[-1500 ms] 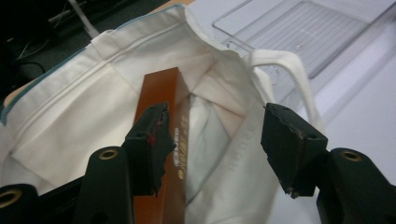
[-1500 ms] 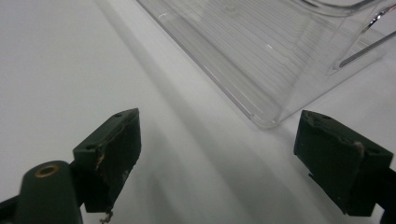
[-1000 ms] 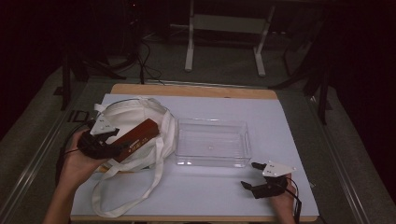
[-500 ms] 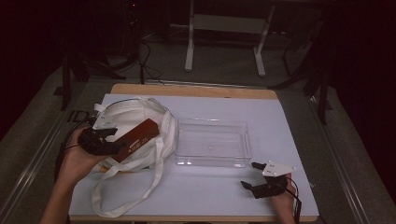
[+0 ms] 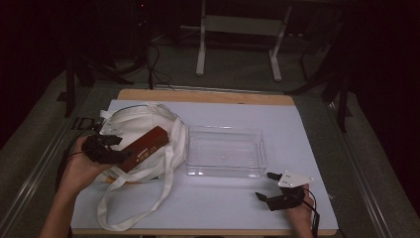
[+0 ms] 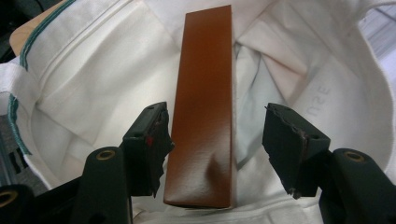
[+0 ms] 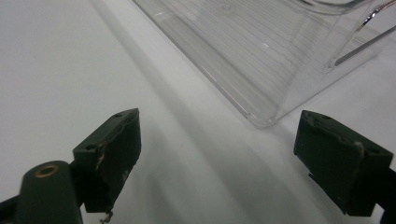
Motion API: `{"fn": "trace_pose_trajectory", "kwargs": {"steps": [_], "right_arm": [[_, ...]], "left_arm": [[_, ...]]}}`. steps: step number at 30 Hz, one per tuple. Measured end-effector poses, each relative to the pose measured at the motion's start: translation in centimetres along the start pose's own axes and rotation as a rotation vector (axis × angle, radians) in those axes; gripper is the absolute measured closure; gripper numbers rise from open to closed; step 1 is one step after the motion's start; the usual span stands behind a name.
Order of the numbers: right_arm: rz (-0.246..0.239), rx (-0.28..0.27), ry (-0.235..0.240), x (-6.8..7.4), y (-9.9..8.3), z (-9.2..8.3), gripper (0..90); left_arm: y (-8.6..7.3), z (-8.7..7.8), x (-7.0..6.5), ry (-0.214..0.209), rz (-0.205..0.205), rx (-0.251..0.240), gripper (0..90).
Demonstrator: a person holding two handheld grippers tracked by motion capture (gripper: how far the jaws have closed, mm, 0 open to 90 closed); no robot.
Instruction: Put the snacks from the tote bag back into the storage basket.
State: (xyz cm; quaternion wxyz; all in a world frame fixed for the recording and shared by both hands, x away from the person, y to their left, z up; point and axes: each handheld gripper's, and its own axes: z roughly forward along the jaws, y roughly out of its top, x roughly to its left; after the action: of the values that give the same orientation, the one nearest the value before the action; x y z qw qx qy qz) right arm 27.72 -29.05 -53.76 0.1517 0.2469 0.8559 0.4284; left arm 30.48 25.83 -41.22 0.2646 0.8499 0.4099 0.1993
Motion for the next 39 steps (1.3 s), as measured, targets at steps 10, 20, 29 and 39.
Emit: {"fn": "trace_pose_trajectory", "kwargs": {"steps": [10,20,29,39], "right_arm": [[-0.003,0.0,-0.004,0.0,0.0,0.0,14.9],[-0.004,0.002,-0.005,0.1,0.0,0.0,14.8],[-0.006,0.001,-0.006,0.1,0.0,0.0,14.9],[-0.008,0.002,-0.006,0.1,0.0,0.0,14.8]], "left_arm": [[-0.1,0.6,0.4,-0.003,-0.005,0.042,41.5],[0.2,1.3,0.5,-0.016,0.002,0.086,41.4],[0.6,2.0,0.3,-0.04,0.016,0.113,41.0],[0.8,2.7,0.9,-0.054,-0.007,0.168,38.7]]}}
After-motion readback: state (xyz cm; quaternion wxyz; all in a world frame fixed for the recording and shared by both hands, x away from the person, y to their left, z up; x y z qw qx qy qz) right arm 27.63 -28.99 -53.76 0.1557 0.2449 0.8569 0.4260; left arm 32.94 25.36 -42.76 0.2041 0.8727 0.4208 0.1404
